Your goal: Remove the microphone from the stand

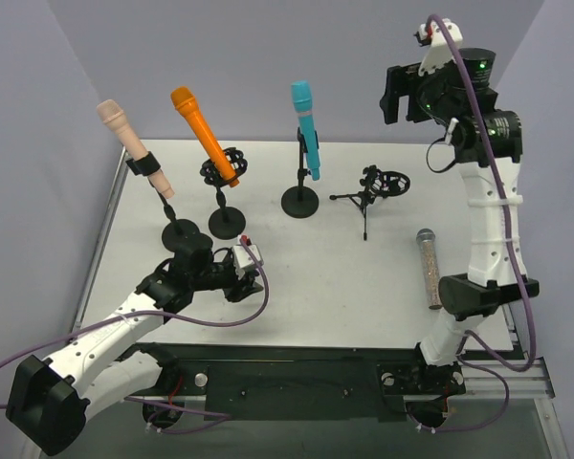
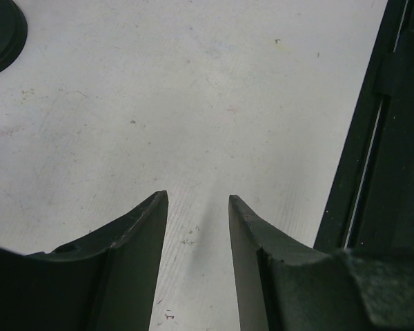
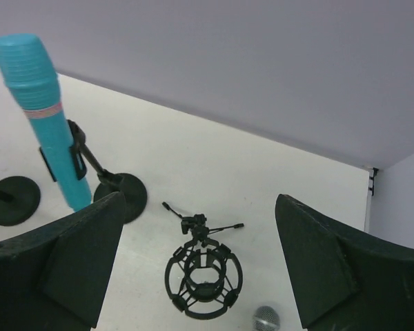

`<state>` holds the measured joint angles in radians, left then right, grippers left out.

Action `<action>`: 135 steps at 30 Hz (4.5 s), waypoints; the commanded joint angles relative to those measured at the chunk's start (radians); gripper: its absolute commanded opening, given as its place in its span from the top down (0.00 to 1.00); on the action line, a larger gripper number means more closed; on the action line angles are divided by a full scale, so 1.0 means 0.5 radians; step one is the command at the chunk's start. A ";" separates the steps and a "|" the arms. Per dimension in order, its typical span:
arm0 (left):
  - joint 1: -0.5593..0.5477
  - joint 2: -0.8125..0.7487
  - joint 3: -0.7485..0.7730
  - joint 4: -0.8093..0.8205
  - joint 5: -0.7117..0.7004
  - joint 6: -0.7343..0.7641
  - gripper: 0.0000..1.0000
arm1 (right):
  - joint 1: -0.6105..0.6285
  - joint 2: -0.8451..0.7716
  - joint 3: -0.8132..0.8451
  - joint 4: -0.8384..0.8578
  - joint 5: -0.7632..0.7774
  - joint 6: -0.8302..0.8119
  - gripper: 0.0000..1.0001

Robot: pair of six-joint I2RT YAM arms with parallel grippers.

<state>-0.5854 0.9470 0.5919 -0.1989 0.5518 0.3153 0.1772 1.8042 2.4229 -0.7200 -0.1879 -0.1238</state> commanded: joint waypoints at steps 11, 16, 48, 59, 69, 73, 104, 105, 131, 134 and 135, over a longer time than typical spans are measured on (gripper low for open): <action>-0.029 -0.120 0.310 -0.292 0.013 0.142 0.38 | 0.351 -0.929 -1.167 -0.148 -0.112 -0.089 0.18; -0.035 -0.188 0.448 -0.489 -0.082 0.137 0.33 | 0.345 -1.203 -1.370 -0.309 0.023 -0.292 0.16; 0.299 -0.366 0.583 -0.756 -0.192 0.084 0.14 | 0.615 0.024 -1.075 1.348 -0.020 0.248 0.09; 0.394 -0.424 0.553 -0.765 -0.171 0.072 0.14 | 0.633 0.184 -1.032 1.302 0.026 0.088 0.62; 0.388 -0.372 0.541 -0.587 -0.101 -0.097 0.15 | 0.621 -0.580 -1.698 1.085 -0.369 -0.179 1.00; 0.385 -0.320 0.516 -0.431 -0.015 -0.140 0.16 | 0.600 -0.783 -1.799 0.729 -0.807 -0.396 1.00; 0.021 0.219 0.958 0.296 0.191 -0.520 0.14 | 0.772 -1.277 -1.904 0.081 -0.600 -0.636 0.13; 0.008 0.241 1.006 0.318 0.197 -0.572 0.14 | 0.765 -1.298 -1.910 0.081 -0.554 -0.651 0.12; -0.191 0.928 1.090 0.922 0.302 -0.499 0.16 | 0.744 -0.853 -1.416 0.145 -0.842 -0.415 0.15; -0.201 0.956 1.074 0.999 0.253 -0.550 0.25 | 0.765 -0.823 -1.416 0.148 -0.802 -0.464 0.20; -0.201 0.965 1.074 1.005 0.274 -0.563 0.30 | 0.771 -0.807 -1.416 0.145 -0.799 -0.470 0.23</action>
<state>-0.6777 1.4235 1.1225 0.1837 0.7021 0.0589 0.5499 1.3838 1.6878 -0.6544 -0.5903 -0.3264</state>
